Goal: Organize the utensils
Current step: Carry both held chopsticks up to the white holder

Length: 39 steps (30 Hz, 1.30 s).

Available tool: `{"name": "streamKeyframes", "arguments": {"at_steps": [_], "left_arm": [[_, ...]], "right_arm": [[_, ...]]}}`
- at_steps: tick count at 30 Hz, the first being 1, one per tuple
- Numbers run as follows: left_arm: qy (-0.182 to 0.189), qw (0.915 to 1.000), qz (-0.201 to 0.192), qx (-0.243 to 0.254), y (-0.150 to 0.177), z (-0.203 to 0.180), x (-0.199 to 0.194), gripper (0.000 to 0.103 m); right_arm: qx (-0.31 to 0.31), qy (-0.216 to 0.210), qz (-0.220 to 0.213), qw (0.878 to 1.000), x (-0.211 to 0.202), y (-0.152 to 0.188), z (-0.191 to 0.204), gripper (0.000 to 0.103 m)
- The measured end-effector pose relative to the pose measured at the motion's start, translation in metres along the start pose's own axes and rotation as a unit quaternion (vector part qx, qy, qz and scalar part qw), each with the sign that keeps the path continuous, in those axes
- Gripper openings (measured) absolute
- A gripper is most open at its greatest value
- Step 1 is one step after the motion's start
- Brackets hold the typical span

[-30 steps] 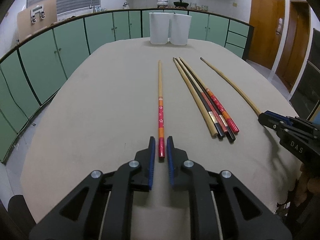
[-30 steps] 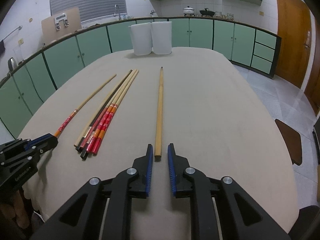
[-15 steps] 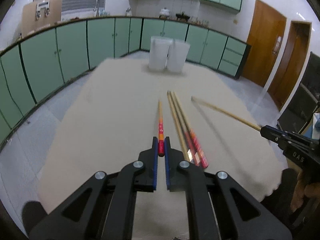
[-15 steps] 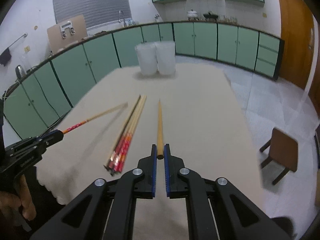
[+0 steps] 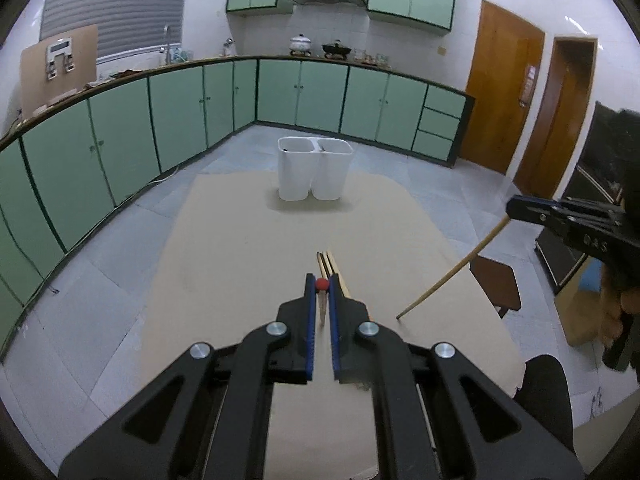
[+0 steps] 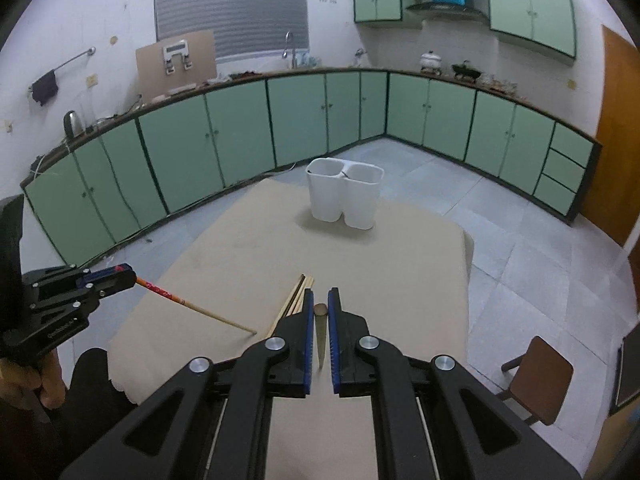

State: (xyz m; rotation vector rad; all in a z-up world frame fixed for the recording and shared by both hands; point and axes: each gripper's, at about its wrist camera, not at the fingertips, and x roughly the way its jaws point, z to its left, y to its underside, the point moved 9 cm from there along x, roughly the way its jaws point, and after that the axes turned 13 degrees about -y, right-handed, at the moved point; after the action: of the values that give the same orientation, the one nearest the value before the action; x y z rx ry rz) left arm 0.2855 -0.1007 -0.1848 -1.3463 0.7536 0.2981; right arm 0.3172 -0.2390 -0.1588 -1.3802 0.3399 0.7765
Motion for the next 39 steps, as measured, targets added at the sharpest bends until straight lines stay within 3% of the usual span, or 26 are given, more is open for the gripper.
{"name": "streamKeyframes", "arguments": {"at_steps": [16,26,39], "left_arm": [[0.029,0.9987,0.03,0.03,-0.06,0.004,0.017,0.005],[0.021,0.9991,-0.008,0.036,-0.142,0.007,0.022,0.005],[0.001,0.998,-0.054,0.032,-0.249,-0.003,0.063,0.005]], "right_arm": [[0.0,-0.025,0.058,0.998,0.014,-0.053,-0.01,0.007],[0.011,-0.015,0.048,0.999,0.014,-0.13,-0.036,0.007],[0.019,0.024,0.009,0.999,0.039,-0.235,-0.075,0.007]]}}
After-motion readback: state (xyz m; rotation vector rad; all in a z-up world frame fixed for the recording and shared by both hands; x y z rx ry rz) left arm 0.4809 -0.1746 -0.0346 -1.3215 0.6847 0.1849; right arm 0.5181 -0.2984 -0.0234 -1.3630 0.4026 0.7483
